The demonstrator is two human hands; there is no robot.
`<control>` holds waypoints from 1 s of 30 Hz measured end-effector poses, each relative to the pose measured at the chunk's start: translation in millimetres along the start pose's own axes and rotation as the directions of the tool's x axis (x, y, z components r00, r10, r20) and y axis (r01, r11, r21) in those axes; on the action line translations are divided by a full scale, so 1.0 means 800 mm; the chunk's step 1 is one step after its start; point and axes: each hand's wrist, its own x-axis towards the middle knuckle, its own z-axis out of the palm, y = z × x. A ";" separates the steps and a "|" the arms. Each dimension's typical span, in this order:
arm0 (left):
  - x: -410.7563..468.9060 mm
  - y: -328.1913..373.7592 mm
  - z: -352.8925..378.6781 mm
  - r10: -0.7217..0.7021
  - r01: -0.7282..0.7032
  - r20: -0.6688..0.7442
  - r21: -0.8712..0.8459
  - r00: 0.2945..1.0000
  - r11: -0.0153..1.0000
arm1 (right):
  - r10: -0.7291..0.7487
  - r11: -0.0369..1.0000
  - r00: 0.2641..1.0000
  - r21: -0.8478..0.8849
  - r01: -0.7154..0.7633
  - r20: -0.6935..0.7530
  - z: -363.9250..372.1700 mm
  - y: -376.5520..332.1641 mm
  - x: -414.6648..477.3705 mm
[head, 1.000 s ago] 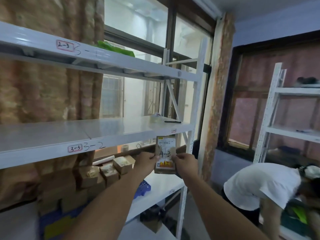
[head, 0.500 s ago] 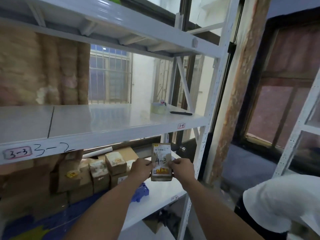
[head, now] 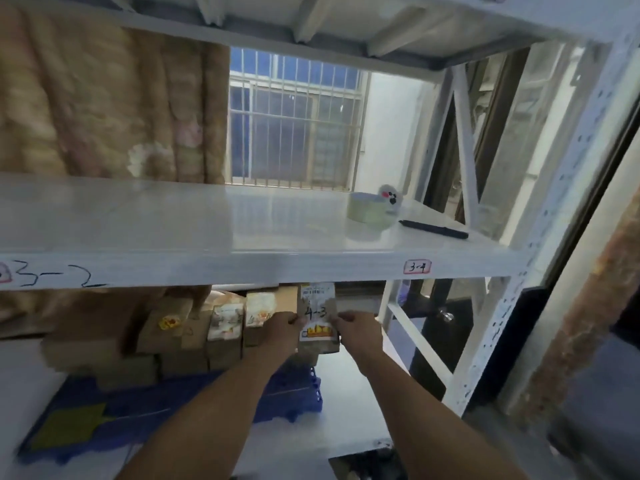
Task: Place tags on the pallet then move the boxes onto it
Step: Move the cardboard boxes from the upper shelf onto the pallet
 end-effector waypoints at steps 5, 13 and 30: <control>0.036 -0.007 0.026 -0.034 0.047 -0.115 0.112 0.993 0.993 | 0.021 0.994 0.995 0.101 -0.031 0.099 0.015 0.024 0.051; 0.051 -0.043 0.074 0.179 -0.137 -0.025 0.545 0.984 0.827 | 0.055 0.997 0.992 0.049 -0.061 0.111 0.051 0.063 0.108; 0.095 -0.077 0.096 0.222 -0.190 0.055 0.737 0.973 0.648 | 0.066 0.995 0.973 0.057 -0.081 0.223 0.108 0.111 0.145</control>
